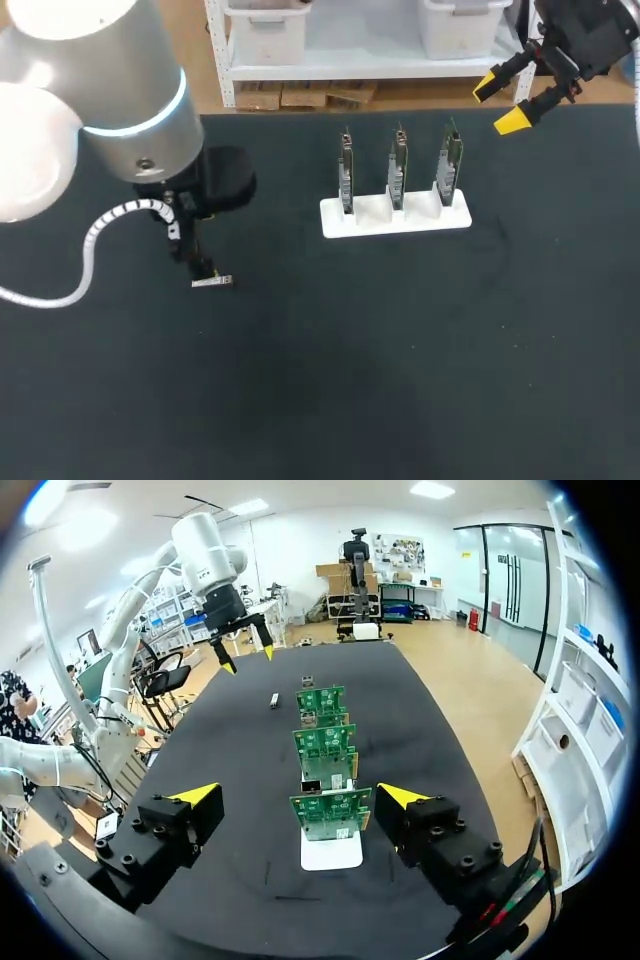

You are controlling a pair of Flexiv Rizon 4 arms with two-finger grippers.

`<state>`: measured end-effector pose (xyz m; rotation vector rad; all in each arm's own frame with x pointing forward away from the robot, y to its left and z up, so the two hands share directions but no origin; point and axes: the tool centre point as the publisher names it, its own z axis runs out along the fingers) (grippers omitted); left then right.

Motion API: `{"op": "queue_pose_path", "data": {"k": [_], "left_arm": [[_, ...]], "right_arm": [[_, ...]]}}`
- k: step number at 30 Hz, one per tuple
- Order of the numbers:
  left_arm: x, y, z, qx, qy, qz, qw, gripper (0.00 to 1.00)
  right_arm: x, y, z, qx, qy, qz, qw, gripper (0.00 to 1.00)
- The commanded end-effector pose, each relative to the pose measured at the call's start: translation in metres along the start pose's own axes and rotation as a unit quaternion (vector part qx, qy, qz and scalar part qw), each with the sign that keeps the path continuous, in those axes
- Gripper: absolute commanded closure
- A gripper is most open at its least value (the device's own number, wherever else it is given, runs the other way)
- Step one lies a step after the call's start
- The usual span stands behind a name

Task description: Pick up the optical module with the left hand, and insert it into the network port with the right hand.

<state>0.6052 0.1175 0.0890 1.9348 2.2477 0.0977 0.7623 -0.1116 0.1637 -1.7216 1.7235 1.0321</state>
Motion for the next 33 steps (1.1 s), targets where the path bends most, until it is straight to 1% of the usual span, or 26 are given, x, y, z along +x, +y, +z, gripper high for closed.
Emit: {"op": "queue_pose_path", "data": {"k": [1, 4, 10, 13, 15, 17, 22, 26, 33], "left_arm": [[0.002, 0.007, 0.011, 0.015, 0.009, 0.003, 1.0, 0.0], [0.002, 0.008, 0.021, 0.025, 0.026, 0.009, 0.999, 0.0], [0.004, 0.013, 0.038, 0.043, 0.04, 0.012, 0.998, 0.0], [0.007, 0.016, 0.043, 0.044, 0.038, 0.012, 0.998, 0.0], [0.009, 0.016, 0.044, 0.036, 0.043, 0.008, 0.998, 0.0], [0.01, 0.014, 0.046, 0.022, 0.063, 0.01, 0.998, 0.0], [0.014, 0.006, 0.05, -0.002, 0.068, 0.007, 0.998, 0.0], [0.018, 0.004, 0.054, -0.001, 0.062, 0.0, 0.998, 0.0], [0.021, 0.003, 0.062, 0.005, 0.063, -0.005, 0.998, 0.0]], "right_arm": [[0.0, 0.002, 0.0, 0.003, 0.0, -0.001, 1.0, 0.0], [0.0, 0.002, 0.0, 0.003, 0.0, -0.001, 1.0, 0.0], [0.0, 0.002, 0.0, 0.003, 0.0, -0.001, 1.0, 0.0], [0.0, 0.002, 0.0, 0.003, 0.0, -0.001, 1.0, 0.0], [0.0, 0.002, 0.0, 0.003, 0.0, -0.001, 1.0, 0.0], [0.0, 0.002, 0.0, 0.003, 0.0, -0.001, 1.0, 0.0], [0.0, 0.002, 0.0, 0.003, 0.0, -0.001, 1.0, 0.0], [0.0, 0.002, 0.0, 0.003, 0.0, -0.001, 1.0, 0.0], [0.0, 0.002, 0.0, 0.003, 0.0, -0.001, 1.0, 0.0]]}}
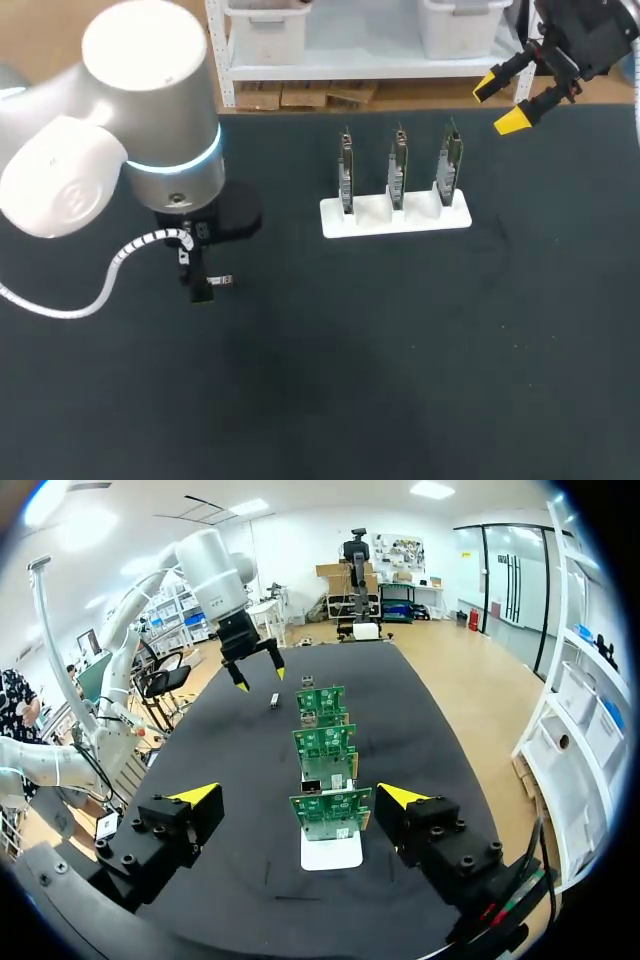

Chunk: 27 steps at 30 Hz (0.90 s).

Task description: Pick up the optical module with the left hand, and insert it into the network port with the right hand.

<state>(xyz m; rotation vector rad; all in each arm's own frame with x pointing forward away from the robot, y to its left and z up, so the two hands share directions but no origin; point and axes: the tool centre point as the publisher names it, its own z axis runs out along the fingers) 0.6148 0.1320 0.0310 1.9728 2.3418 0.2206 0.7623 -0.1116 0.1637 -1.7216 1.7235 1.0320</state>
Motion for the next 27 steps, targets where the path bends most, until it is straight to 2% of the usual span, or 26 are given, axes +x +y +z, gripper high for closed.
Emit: {"op": "queue_pose_path", "data": {"k": [1, 10, 27], "left_arm": [[0.003, 0.001, 0.007, 0.003, 0.002, 0.0, 1.0, 0.0], [0.005, 0.007, 0.018, 0.019, -0.002, 0.0, 1.0, 0.0], [0.003, -0.001, 0.037, 0.032, -0.004, -0.008, 0.999, 0.0]], "right_arm": [[0.0, 0.002, 0.001, 0.003, 0.0, -0.001, 1.0, 0.0], [0.0, 0.002, 0.001, 0.003, 0.0, -0.001, 1.0, 0.0], [0.0, 0.002, 0.001, 0.003, 0.0, -0.001, 1.0, 0.0]]}}
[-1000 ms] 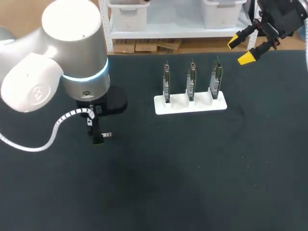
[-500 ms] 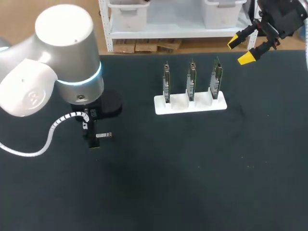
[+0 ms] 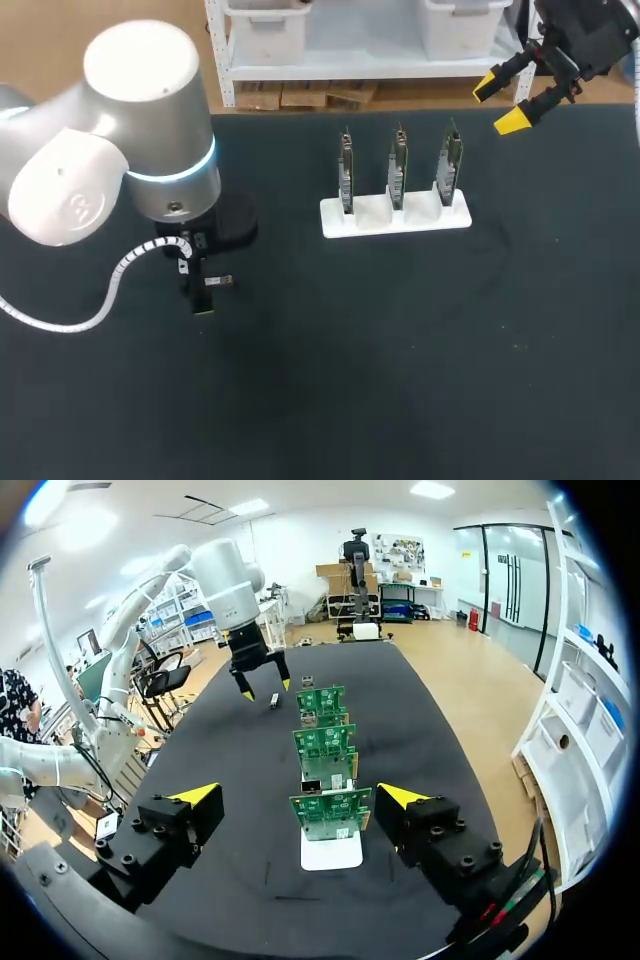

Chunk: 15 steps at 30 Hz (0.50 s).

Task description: Pick up the optical module with the left hand, and insert it into the network port with the right hand.

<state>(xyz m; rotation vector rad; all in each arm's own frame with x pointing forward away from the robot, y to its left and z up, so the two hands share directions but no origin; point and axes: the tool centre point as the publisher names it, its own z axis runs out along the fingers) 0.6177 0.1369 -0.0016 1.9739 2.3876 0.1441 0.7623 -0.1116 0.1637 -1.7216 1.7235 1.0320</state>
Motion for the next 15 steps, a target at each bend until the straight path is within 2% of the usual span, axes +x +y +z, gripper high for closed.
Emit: {"op": "queue_pose_path", "data": {"k": [1, 15], "left_arm": [[-0.0005, 0.0, 0.0049, 0.002, 0.0, 0.0, 1.0, 0.0], [0.0027, 0.0012, 0.012, 0.008, 0.001, 0.008, 1.0, 0.0]], "right_arm": [[0.0002, 0.0022, 0.0005, 0.003, 0.0, -0.001, 1.0, 0.0], [0.0002, 0.0022, 0.0005, 0.003, 0.0, -0.001, 1.0, 0.0]]}}
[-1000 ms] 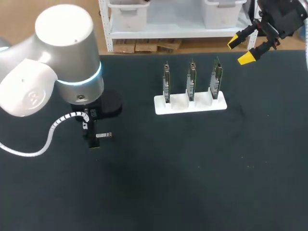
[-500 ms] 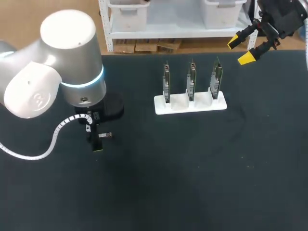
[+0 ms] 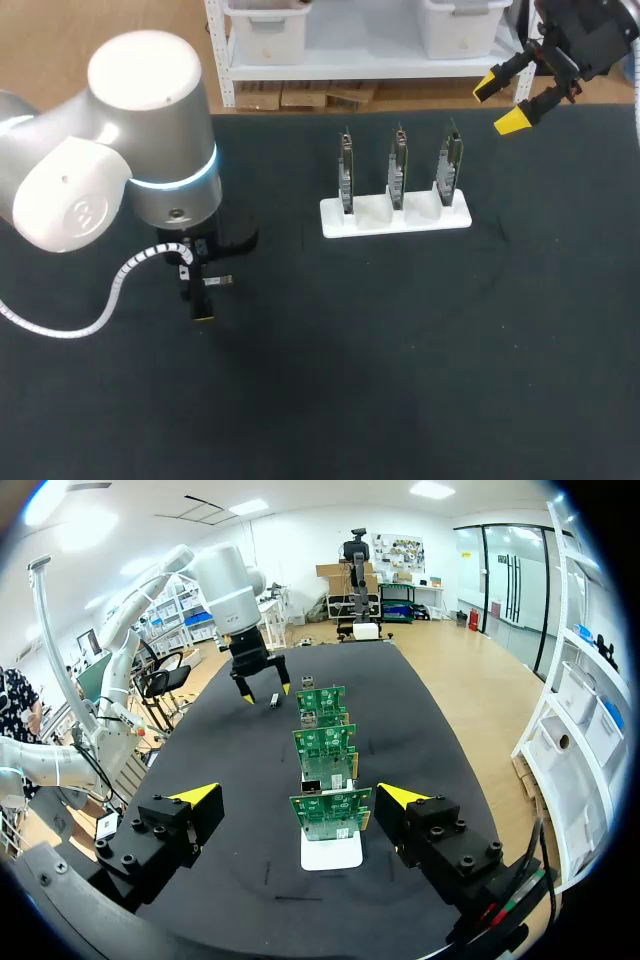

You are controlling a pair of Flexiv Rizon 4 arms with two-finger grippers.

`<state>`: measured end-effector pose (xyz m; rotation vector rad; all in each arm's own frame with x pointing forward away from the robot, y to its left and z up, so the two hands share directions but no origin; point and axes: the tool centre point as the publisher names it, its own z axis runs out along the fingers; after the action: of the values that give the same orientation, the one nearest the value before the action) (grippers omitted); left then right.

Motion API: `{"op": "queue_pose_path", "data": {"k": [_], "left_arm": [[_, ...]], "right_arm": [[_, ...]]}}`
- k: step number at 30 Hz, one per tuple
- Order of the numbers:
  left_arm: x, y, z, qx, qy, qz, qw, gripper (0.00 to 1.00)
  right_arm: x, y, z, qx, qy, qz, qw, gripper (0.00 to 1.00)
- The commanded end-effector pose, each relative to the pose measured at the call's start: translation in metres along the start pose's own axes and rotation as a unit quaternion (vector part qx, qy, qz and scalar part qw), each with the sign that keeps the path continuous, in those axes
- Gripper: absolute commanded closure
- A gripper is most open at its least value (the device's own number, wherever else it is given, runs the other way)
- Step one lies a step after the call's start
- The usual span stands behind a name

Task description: Pick up the optical module with the left hand, and insert it into the network port with the right hand.

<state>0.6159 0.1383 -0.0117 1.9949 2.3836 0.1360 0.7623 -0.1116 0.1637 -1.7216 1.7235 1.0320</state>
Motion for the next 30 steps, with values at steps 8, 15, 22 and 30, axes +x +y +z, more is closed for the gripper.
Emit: {"op": "queue_pose_path", "data": {"k": [8, 15, 22, 30], "left_arm": [[0.001, 0.0019, 0.0053, 0.01, -0.004, 0.003, 1.0, 0.0], [0.0012, 0.0023, 0.007, 0.013, -0.007, 0.006, 1.0, 0.0], [0.0045, 0.0038, 0.0065, 0.011, -0.005, 0.004, 1.0, 0.0], [0.0062, 0.0036, 0.01, 0.017, -0.012, -0.003, 1.0, 0.0]], "right_arm": [[0.0002, 0.0022, 0.0005, 0.003, 0.0, -0.001, 1.0, 0.0], [0.0002, 0.0022, 0.0005, 0.003, 0.0, -0.001, 1.0, 0.0], [0.0002, 0.0022, 0.0005, 0.003, 0.0, -0.001, 1.0, 0.0], [0.0002, 0.0022, 0.0005, 0.003, 0.0, -0.001, 1.0, 0.0]]}}
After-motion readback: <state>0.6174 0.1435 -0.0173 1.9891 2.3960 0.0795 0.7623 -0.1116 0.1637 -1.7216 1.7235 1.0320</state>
